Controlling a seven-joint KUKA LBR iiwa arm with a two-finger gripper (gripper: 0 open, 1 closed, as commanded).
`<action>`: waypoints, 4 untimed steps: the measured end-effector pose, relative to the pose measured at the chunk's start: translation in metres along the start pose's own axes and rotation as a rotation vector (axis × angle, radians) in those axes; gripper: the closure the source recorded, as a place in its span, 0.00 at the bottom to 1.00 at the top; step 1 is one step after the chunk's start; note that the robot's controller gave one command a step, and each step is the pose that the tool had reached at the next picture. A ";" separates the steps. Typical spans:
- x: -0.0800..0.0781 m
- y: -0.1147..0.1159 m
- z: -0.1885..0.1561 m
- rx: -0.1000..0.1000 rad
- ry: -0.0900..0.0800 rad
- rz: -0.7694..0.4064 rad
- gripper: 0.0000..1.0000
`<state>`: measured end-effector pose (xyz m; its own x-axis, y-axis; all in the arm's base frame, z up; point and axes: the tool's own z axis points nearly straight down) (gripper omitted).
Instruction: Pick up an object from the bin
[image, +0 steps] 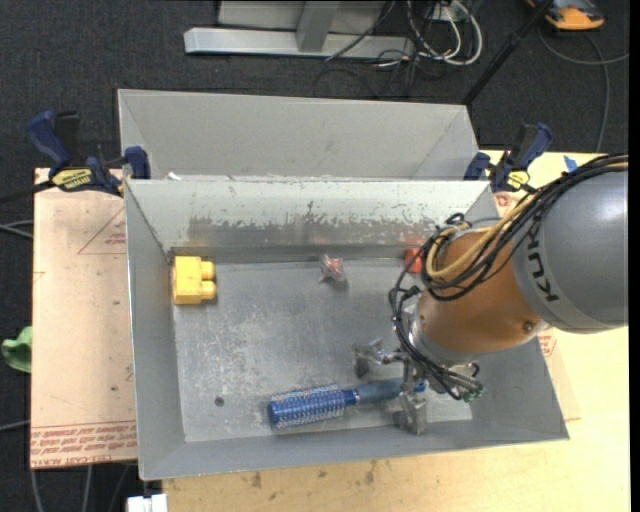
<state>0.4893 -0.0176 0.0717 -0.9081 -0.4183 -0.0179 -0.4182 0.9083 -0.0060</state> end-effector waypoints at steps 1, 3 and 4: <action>-0.018 0.041 0.000 -0.002 0.000 -0.019 0.00; -0.015 0.041 -0.029 -0.006 0.014 -0.015 1.00; -0.018 0.041 -0.079 -0.005 0.012 -0.013 1.00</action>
Offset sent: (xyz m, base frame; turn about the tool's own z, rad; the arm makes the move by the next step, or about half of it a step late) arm -0.0056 0.0419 -0.0017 -0.0137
